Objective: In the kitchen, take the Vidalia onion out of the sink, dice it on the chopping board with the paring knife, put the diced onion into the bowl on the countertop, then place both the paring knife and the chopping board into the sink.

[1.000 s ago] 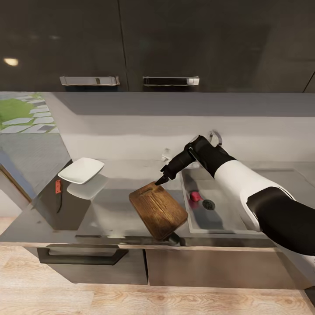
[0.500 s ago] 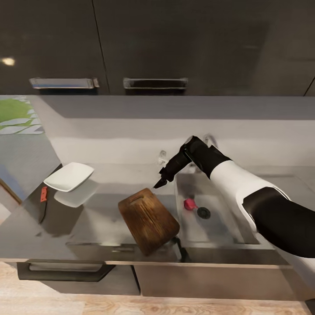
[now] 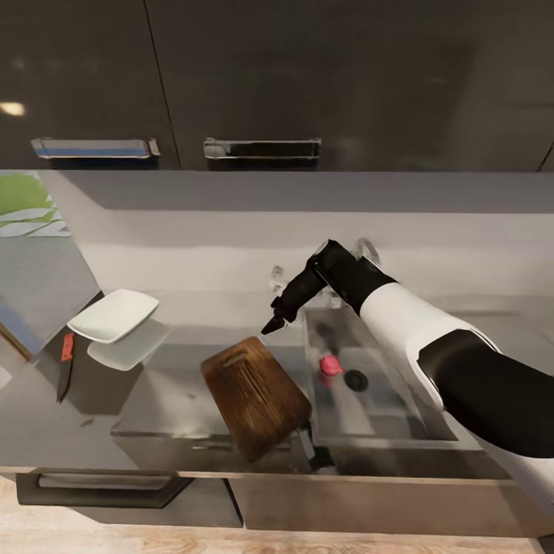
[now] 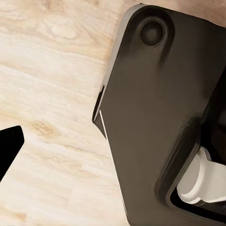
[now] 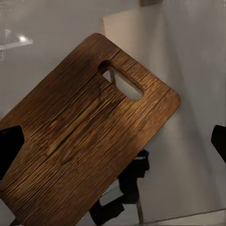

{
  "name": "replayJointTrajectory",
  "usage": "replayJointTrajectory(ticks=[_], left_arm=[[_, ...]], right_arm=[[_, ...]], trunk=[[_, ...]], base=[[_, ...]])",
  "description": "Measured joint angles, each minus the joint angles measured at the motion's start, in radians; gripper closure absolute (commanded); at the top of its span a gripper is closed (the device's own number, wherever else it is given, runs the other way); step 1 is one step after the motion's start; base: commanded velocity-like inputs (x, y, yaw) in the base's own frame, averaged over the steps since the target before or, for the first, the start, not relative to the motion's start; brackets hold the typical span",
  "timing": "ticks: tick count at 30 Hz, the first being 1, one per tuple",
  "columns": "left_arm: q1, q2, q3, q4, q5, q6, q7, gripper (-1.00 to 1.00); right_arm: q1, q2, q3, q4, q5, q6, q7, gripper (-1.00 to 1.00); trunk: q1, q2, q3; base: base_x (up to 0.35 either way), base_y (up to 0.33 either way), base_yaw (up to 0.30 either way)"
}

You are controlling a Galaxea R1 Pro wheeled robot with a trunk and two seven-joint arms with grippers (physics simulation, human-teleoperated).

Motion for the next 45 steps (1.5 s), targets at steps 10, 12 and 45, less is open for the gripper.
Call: replayJointTrajectory(ticks=[10,12,45], left_arm=[[0.0,0.0,0.0,0.0,0.018,0.0,0.0,-1.0],[0.0,0.0,-0.001,0.0,0.019,0.0,0.0,-1.0],[0.001,-0.004,-0.011,0.069,0.023,0.003,-0.007,-1.0]], right_arm=[[0.0,0.015,0.067,0.008,-0.001,-0.002,-0.003,-1.0],[0.0,0.015,0.077,0.008,-0.001,-0.002,-0.004,-1.0],[0.0,0.016,0.255,0.025,0.023,-0.176,-0.004,-1.0]], trunk=[[0.0,0.0,0.0],[0.0,0.0,0.0],[0.0,0.0,-0.005]], base=[[0.204,0.205,0.0],[0.208,0.235,0.0],[0.035,0.049,0.0]])
